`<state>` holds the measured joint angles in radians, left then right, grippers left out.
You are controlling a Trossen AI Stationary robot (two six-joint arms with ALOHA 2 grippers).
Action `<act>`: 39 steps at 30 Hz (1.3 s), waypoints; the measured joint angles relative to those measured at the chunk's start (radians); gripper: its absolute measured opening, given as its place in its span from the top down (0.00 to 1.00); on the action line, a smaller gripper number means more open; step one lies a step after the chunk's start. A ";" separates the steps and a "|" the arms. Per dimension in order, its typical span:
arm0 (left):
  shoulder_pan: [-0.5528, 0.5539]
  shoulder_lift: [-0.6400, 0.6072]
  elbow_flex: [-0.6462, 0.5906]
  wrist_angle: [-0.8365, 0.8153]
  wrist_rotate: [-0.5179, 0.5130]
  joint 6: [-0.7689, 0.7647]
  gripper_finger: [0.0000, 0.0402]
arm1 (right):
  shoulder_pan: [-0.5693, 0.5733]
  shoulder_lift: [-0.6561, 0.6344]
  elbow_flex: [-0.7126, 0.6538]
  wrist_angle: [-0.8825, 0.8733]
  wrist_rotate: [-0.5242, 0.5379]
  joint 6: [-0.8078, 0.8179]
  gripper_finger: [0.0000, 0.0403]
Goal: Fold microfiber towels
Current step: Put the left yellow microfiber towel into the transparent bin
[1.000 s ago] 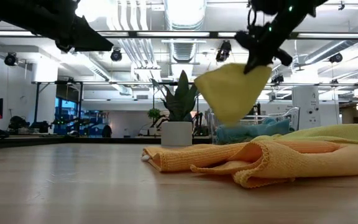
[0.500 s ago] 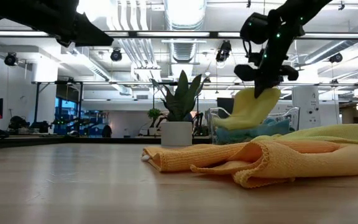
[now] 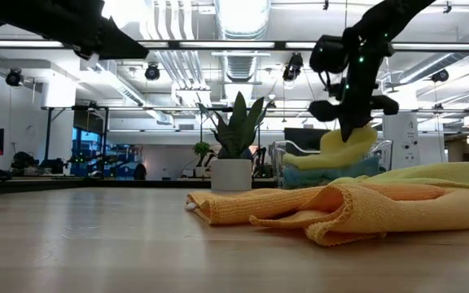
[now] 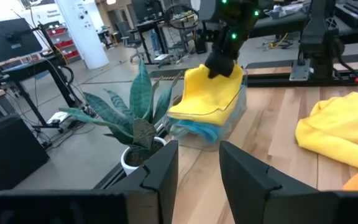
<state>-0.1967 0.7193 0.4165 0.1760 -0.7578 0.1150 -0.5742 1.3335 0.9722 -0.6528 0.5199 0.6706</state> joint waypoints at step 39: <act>0.000 0.001 -0.007 -0.001 0.002 0.003 0.74 | -0.119 0.030 0.170 -0.198 0.015 -0.207 0.81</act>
<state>-0.1967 0.7203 0.4099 0.1749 -0.7559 0.1184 -0.6930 1.3640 1.1425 -0.8511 0.5348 0.4633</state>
